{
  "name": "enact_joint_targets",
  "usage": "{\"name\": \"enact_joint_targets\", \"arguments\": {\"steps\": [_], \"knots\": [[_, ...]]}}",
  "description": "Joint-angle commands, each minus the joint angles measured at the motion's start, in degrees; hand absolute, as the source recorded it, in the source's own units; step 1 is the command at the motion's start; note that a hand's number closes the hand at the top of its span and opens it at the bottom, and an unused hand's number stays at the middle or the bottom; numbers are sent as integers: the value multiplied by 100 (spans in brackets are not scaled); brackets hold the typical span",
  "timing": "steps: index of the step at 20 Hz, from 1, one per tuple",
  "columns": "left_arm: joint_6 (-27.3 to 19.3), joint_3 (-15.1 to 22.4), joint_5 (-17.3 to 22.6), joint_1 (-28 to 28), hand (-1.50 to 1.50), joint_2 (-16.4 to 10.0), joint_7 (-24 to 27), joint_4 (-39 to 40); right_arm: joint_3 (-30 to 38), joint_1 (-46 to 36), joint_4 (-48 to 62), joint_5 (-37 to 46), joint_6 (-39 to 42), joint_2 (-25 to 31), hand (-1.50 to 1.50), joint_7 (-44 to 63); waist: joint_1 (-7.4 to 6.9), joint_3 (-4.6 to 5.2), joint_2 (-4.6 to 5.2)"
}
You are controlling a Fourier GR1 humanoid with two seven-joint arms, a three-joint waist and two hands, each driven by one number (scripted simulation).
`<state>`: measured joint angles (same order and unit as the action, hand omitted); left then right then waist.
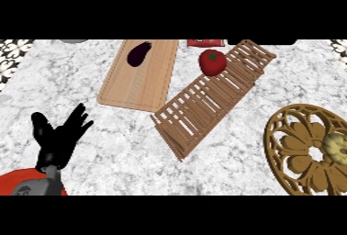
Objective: Pick the tomato from the placemat and place it in the tiered shelf
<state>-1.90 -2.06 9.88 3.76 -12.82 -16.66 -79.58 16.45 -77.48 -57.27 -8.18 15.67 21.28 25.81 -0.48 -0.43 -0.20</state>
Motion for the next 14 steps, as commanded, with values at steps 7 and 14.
{"name": "enact_joint_targets", "arguments": {"steps": [7, 14], "knots": [[55, 65, -115, -170, 0, 154, 286, 281, 778, -218, 1371, 211, -650, 1096, -150, -268, -75, 48, 73], [10, 85, -131, 21, 0, 62, -240, -14, 1231, -96, 2642, -28, 403, 2189, -150, -862, -182, 37, 121]]}}
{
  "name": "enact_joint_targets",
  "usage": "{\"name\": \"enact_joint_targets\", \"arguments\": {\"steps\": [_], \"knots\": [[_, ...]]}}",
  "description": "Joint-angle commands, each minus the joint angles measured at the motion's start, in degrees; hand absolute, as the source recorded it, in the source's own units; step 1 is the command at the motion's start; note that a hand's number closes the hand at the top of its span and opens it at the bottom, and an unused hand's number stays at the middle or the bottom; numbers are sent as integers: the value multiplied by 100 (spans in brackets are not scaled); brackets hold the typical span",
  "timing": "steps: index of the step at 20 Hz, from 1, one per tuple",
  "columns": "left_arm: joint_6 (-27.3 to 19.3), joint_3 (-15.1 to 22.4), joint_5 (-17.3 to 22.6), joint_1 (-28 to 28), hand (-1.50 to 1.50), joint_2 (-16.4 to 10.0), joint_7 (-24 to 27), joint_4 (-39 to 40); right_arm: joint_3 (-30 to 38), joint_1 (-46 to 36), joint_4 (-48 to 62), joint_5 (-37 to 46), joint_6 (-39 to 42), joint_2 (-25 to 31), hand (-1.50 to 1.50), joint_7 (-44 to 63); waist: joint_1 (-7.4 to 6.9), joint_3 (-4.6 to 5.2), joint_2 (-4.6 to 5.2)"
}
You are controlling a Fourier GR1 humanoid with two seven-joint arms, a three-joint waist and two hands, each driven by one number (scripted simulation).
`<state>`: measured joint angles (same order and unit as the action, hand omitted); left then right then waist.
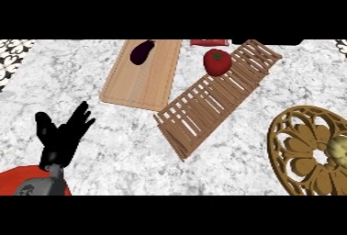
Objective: Pick the tomato from the placemat and place it in the tiered shelf
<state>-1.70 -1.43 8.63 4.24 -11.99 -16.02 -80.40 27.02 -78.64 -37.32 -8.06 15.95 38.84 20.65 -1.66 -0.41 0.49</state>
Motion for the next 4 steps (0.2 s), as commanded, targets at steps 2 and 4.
{"name": "enact_joint_targets", "arguments": {"steps": [2, 4], "knots": [[108, -112, 117, 155, 0, -114, -331, 211, 251, 191, 894, -89, 769, 582, -150, -749, -95, 33, 90], [16, 115, -91, 64, 0, 71, -166, 238, 304, -130, 1188, -124, 962, 882, -150, -599, -110, 36, 85]]}}
